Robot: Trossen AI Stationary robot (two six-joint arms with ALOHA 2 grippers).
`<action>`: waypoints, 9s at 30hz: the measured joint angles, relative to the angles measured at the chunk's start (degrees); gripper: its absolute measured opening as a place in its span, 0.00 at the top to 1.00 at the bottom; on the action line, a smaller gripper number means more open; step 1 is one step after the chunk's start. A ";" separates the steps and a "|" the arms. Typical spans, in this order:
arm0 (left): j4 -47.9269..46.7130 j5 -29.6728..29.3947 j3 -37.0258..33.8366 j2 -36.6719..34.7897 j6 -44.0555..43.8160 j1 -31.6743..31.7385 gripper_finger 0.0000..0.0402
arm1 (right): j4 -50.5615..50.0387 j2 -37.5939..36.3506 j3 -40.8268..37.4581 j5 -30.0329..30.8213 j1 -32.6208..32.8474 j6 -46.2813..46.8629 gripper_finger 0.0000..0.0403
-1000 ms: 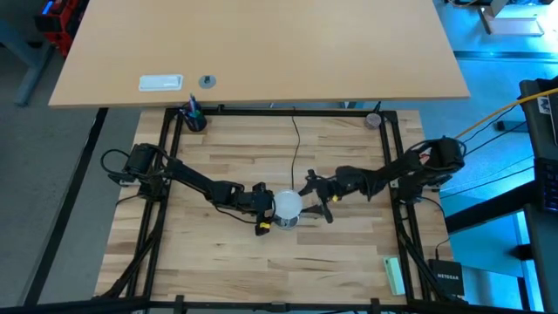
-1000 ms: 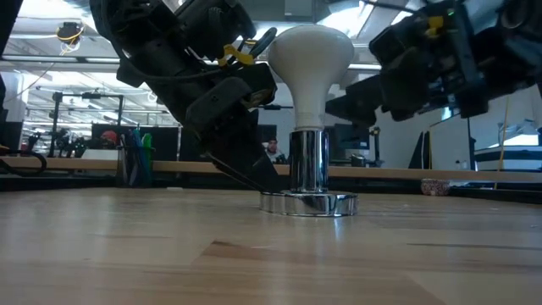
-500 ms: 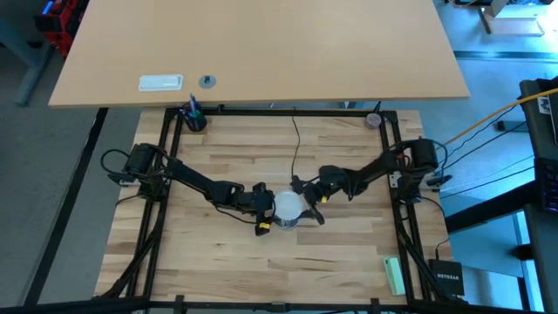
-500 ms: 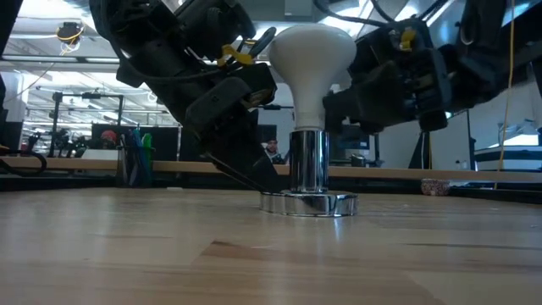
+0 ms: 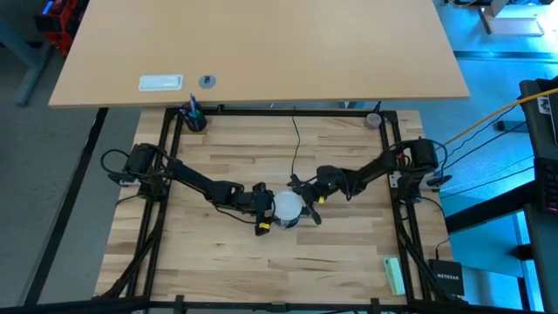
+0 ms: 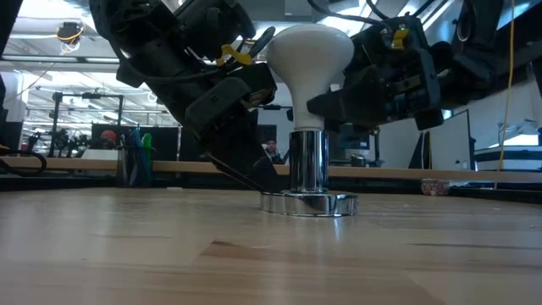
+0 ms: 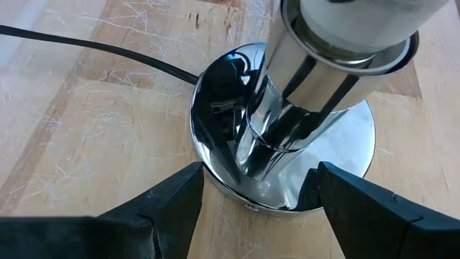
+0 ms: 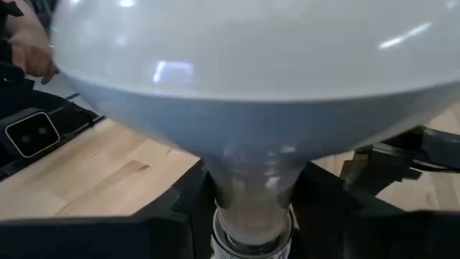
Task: Screw lightbulb
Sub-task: Insert the lightbulb into the lamp
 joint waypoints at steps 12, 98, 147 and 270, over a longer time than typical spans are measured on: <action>-0.12 0.19 -0.04 0.00 -3.07 0.01 0.35 | -0.03 -0.24 -0.61 21.91 8.30 0.20 0.63; 1.94 1.14 -0.02 0.13 -7.09 0.19 0.35 | -7.55 -4.28 -0.52 15.49 6.02 0.07 0.64; 2.61 1.22 0.07 0.17 -8.26 0.21 0.35 | -16.30 -23.08 -13.51 28.76 10.18 3.30 0.22; 2.32 1.01 0.00 0.11 -9.37 0.54 0.35 | -7.86 -4.84 -1.90 41.92 12.74 5.79 0.62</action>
